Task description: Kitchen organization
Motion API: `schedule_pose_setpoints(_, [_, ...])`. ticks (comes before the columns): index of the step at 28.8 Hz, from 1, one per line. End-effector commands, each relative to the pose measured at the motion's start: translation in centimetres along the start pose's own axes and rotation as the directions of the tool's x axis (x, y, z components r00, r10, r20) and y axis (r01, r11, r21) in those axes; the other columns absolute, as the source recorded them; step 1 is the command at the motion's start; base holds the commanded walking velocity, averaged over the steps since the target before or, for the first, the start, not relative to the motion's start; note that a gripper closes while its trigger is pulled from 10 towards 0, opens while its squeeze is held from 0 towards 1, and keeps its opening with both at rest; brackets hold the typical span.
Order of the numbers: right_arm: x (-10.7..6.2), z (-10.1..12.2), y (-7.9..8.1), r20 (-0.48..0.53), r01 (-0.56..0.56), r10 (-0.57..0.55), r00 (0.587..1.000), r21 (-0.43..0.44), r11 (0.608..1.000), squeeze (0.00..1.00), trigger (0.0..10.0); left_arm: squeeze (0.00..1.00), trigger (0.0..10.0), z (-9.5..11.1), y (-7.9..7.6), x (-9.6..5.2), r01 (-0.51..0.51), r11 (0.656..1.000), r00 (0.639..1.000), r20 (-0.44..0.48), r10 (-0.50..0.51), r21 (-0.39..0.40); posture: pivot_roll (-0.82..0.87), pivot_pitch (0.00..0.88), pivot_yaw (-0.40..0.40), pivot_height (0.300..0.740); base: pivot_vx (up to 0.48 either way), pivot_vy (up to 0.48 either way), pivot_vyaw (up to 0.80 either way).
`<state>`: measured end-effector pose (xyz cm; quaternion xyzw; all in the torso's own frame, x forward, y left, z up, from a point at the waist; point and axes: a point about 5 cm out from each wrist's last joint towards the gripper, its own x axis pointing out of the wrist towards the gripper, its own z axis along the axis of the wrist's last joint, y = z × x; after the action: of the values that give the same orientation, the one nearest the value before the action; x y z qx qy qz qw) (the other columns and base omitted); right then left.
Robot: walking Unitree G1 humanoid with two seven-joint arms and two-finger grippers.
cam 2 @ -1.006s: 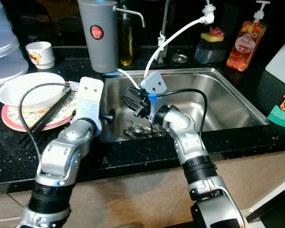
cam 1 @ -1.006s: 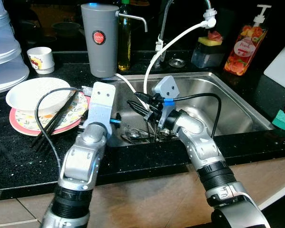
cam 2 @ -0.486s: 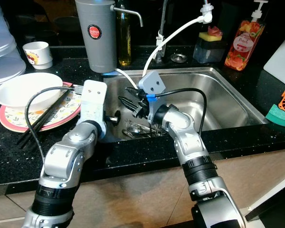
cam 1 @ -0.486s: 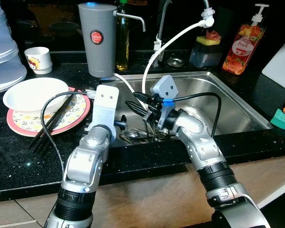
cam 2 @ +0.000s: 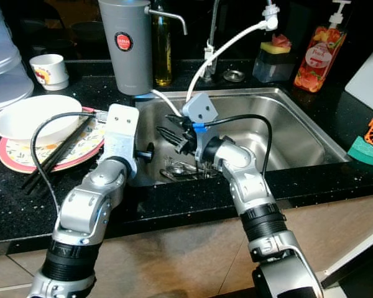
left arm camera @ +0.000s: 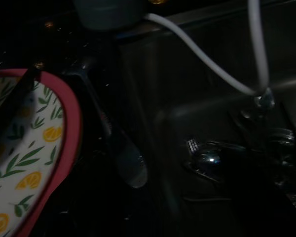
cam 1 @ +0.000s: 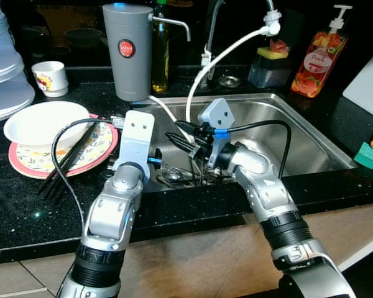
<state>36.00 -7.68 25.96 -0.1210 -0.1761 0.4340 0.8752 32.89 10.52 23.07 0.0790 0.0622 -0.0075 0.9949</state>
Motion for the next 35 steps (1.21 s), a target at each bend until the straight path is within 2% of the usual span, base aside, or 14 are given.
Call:
schedule_pose_setpoints(1, [-0.2, -0.3, 0.2, -0.02, -0.017, 0.017, 1.0, 0.0, 1.0, 0.0, 10.0, 0.0, 10.0, -0.7, 0.4, 0.2, -0.029, 0.999, 0.999, -0.026, 0.029, 0.024, -0.02, 0.099, -0.041, 0.74, 0.0, 0.0, 0.0])
schedule_pose_setpoints(14, [-0.1, -0.2, 0.1, -0.027, -0.034, 0.034, 0.999, -0.022, 0.999, 0.0, 10.0, 0.0, 10.0, -2.3, 0.8, 0.9, -0.046, 0.998, 0.995, -0.096, 0.042, -0.04, -0.03, 0.109, -0.047, 0.74, 0.0, 0.0, 0.0])
schedule_pose_setpoints(23, [0.1, -0.1, -0.1, -0.027, -0.036, 0.035, 0.999, -0.031, 0.999, 0.0, 10.0, 0.0, 10.0, -2.4, 1.7, 2.4, -0.078, 0.992, 0.995, -0.071, 0.071, -0.104, -0.03, 0.123, -0.055, 0.74, 0.0, 0.0, 0.0])
schedule_pose_setpoints(31, [0.2, -0.1, -0.1, -0.027, -0.043, 0.042, 0.999, -0.033, 0.999, 0.0, 10.0, 0.0, 10.0, -3.1, 2.2, 3.7, -0.117, 0.983, 0.989, -0.111, 0.102, -0.138, -0.04, 0.126, -0.056, 0.74, 0.0, 0.0, 0.0])
schedule_pose_setpoints(35, [0.2, 0.2, 0.2, -0.009, -0.088, 0.088, 0.996, -0.009, 0.996, 0.0, 10.0, 0.0, 10.0, -3.1, 2.5, 4.1, -0.131, 0.981, 0.985, -0.132, 0.112, -0.146, -0.04, 0.128, -0.057, 0.74, 0.0, 0.0, 0.0])
